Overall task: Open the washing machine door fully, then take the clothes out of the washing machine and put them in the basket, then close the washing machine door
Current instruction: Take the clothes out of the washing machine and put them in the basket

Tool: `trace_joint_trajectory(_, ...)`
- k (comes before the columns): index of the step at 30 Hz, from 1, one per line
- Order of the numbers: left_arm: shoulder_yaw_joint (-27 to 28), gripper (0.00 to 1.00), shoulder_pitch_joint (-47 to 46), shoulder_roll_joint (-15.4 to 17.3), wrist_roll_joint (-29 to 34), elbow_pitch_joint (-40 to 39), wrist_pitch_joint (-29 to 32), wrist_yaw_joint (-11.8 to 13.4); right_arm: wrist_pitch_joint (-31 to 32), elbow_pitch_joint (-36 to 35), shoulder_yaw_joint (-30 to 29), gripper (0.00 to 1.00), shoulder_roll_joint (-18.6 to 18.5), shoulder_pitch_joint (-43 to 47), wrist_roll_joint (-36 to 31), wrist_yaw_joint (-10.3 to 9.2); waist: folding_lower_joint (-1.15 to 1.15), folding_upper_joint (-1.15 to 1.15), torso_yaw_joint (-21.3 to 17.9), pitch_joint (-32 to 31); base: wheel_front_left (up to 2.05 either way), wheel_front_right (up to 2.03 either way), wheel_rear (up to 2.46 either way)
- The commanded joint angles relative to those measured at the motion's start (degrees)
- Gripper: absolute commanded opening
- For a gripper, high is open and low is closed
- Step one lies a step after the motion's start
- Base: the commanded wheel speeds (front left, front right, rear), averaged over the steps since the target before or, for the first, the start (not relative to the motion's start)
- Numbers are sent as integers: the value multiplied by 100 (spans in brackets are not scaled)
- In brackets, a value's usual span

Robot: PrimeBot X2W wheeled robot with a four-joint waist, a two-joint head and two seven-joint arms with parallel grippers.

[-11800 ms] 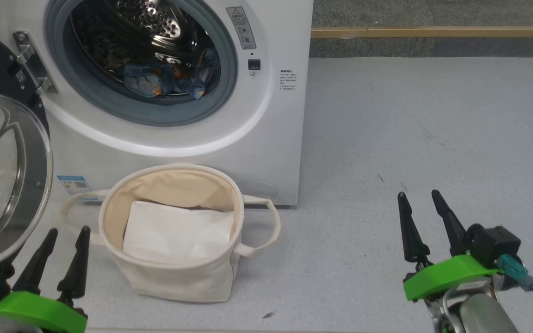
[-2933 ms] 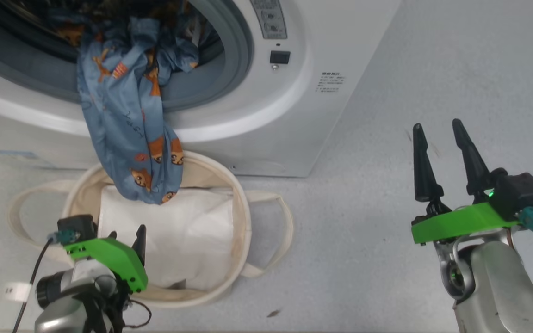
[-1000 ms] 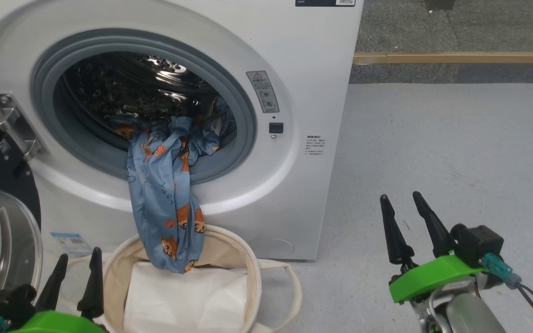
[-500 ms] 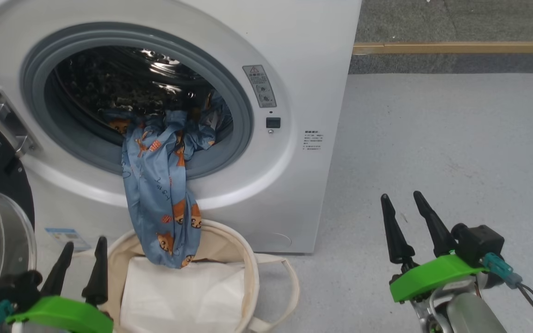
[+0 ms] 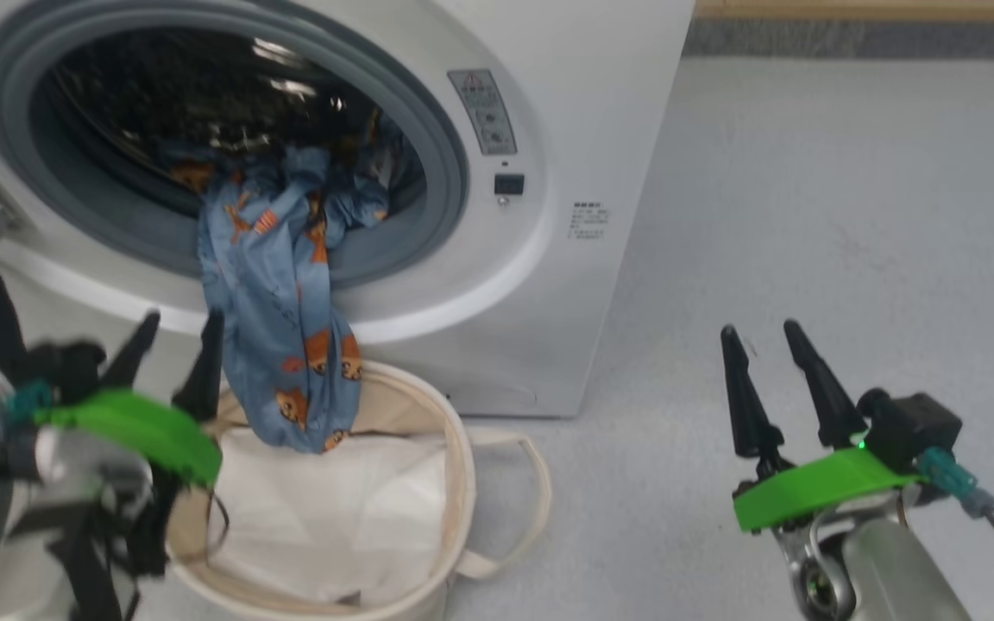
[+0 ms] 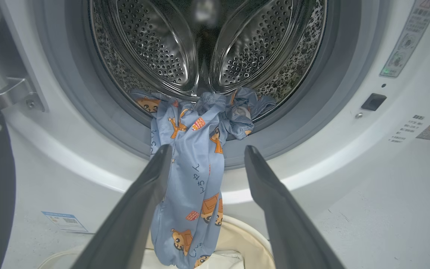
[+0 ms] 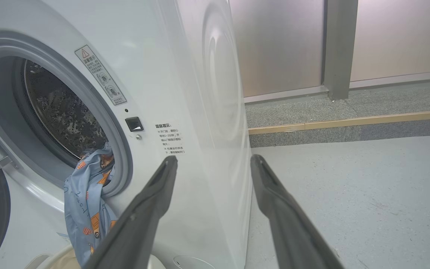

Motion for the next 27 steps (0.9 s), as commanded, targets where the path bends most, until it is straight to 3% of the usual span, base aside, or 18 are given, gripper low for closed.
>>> trace_joint_trajectory(1, 178, 100, -569, 166, 82, 88, 46, -68, -70, -258, 90, 100, 16, -291, -38, 43, 0, 0, -58, 284, 0, 0, 0)
trace_joint_trajectory(17, -460, 100, -3351, 85, 301, 2600, 236, -405, -70, -700, -24, 100, 16, -790, -52, 43, 0, 0, -375, 1691, 0, 0, 0)
trace_joint_trajectory(27, -1062, 100, -4209, 66, -29, 3124, 361, -418, -70, -807, -28, 100, 16, -938, -64, 43, 0, 0, -442, 2204, 0, 0, 0)
